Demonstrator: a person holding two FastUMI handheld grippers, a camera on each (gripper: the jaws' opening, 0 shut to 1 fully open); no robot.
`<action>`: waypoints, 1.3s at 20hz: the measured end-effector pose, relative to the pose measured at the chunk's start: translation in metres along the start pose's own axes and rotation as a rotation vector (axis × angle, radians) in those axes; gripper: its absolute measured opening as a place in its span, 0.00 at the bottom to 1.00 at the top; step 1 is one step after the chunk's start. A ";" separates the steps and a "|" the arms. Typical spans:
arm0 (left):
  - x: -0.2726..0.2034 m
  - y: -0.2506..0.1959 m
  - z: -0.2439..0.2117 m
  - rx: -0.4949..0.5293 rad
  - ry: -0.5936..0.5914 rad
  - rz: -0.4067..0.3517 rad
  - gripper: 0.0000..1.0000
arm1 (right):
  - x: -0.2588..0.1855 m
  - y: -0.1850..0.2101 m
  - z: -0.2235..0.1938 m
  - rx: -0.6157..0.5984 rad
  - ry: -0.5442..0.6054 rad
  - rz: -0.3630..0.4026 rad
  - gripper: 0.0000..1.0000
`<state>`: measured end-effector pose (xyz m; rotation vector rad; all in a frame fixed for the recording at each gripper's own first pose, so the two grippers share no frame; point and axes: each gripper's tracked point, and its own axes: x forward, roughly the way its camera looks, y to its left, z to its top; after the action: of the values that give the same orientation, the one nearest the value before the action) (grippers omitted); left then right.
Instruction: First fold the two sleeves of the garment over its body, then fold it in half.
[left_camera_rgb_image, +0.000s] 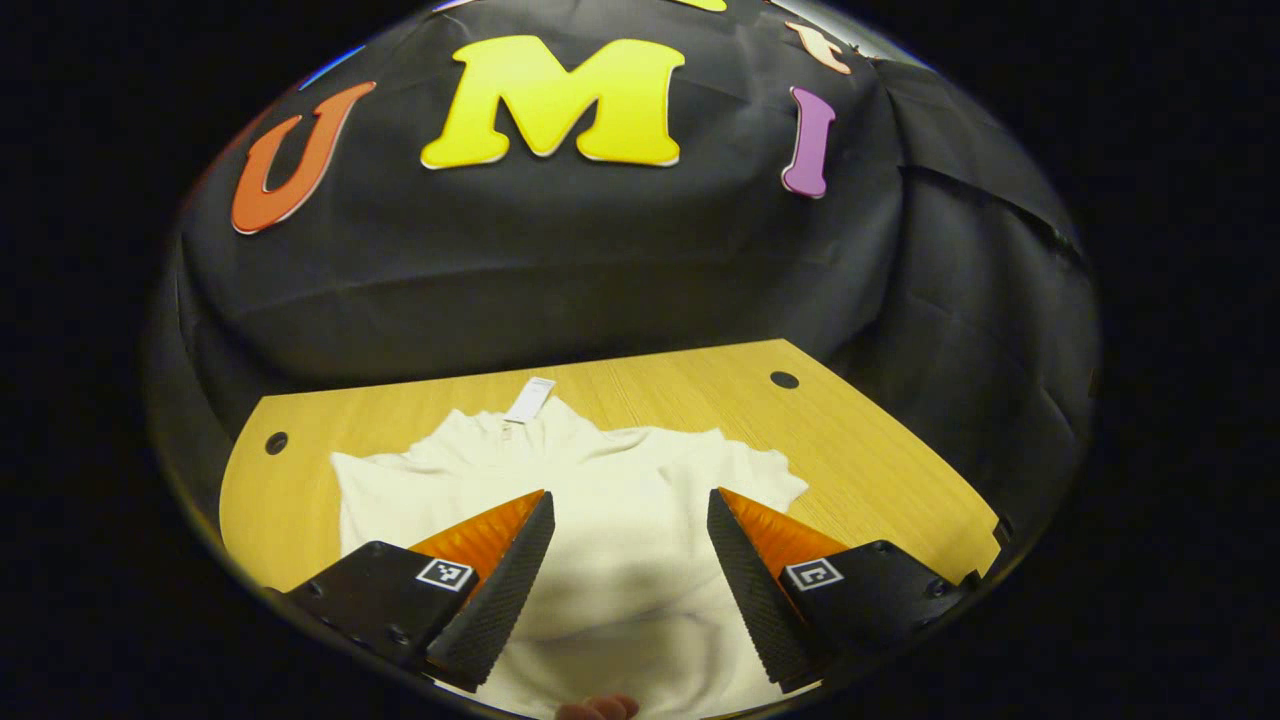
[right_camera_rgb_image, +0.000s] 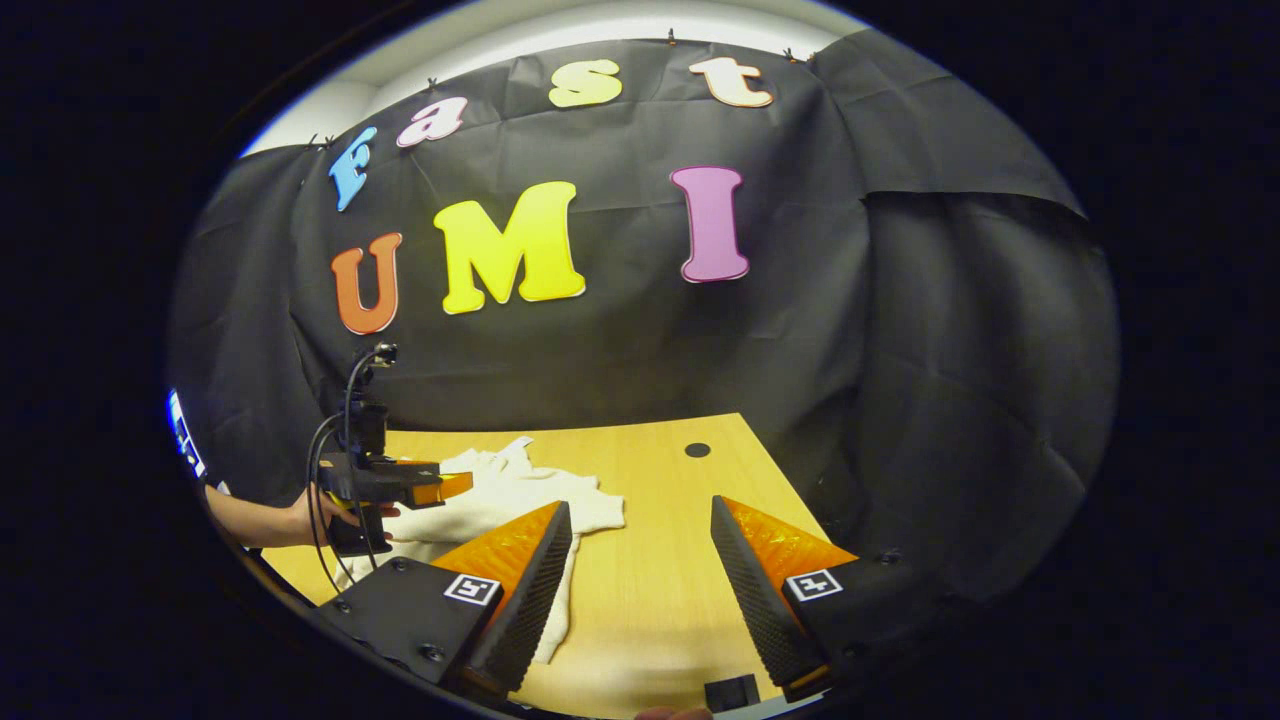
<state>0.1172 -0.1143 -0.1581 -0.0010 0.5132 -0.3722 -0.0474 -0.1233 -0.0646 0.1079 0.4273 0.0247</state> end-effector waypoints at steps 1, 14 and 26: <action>-0.014 0.007 0.006 -0.006 -0.019 0.021 0.97 | 0.003 0.008 -0.001 -0.004 0.000 0.018 0.88; -0.156 0.088 -0.076 -0.095 0.035 0.199 0.97 | 0.020 0.056 -0.052 -0.055 0.115 0.118 0.88; -0.199 0.134 -0.200 -0.168 0.288 0.220 0.97 | 0.029 0.058 -0.158 -0.073 0.402 0.052 0.96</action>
<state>-0.0925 0.0986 -0.2497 -0.0538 0.8204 -0.1122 -0.0868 -0.0485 -0.2125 0.0411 0.8239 0.1147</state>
